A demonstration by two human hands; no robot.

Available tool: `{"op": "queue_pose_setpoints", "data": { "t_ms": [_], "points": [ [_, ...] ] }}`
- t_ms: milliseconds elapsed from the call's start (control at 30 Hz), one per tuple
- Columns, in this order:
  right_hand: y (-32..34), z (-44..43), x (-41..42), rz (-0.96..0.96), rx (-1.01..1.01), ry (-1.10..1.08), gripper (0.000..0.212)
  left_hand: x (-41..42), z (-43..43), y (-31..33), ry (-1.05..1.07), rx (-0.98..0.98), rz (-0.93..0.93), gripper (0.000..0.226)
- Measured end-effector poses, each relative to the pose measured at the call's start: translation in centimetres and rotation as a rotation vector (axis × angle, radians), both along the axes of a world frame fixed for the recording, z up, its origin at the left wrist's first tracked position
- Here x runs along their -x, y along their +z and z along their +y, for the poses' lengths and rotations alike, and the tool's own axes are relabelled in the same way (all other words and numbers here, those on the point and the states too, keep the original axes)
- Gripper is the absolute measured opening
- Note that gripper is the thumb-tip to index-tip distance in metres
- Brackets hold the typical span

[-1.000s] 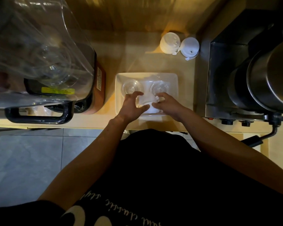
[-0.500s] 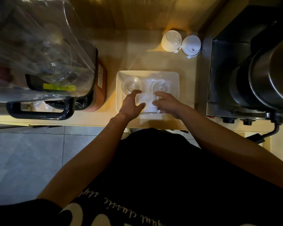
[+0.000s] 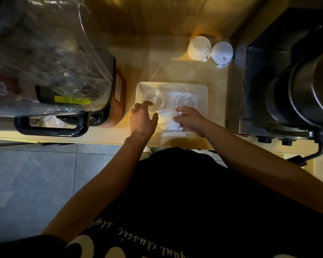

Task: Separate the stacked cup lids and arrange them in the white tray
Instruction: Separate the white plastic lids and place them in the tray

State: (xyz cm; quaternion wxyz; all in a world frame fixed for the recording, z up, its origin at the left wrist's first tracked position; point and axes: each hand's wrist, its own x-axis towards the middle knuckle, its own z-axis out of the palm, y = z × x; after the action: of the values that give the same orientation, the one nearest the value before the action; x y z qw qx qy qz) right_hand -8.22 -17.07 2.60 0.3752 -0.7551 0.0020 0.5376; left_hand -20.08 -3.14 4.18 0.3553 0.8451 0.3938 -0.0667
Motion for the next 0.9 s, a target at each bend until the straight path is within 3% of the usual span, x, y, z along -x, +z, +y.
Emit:
{"op": "queue_pose_setpoints", "data": {
  "t_ms": [133, 333, 633, 900],
  "points": [
    [-0.1, 0.0, 0.1, -0.003, 0.003, -0.025, 0.055, 0.6, 0.5, 0.3, 0.052, -0.119, 0.051, 0.051],
    [-0.2, 0.1, 0.3, 0.021, -0.003, -0.063, 0.055, 1.6, -0.4, -0.3, 0.213, 0.158, 0.04, 0.065],
    [-0.3, 0.4, 0.7, 0.079, -0.032, -0.118, 0.045, 1.4, -0.3, -0.4, 0.281, 0.187, 0.053, 0.059],
    [-0.3, 0.4, 0.6, 0.126, -0.042, -0.155, 0.048, 1.0, -0.5, -0.1, 0.235, 0.178, 0.039, 0.055]
  ]
}}
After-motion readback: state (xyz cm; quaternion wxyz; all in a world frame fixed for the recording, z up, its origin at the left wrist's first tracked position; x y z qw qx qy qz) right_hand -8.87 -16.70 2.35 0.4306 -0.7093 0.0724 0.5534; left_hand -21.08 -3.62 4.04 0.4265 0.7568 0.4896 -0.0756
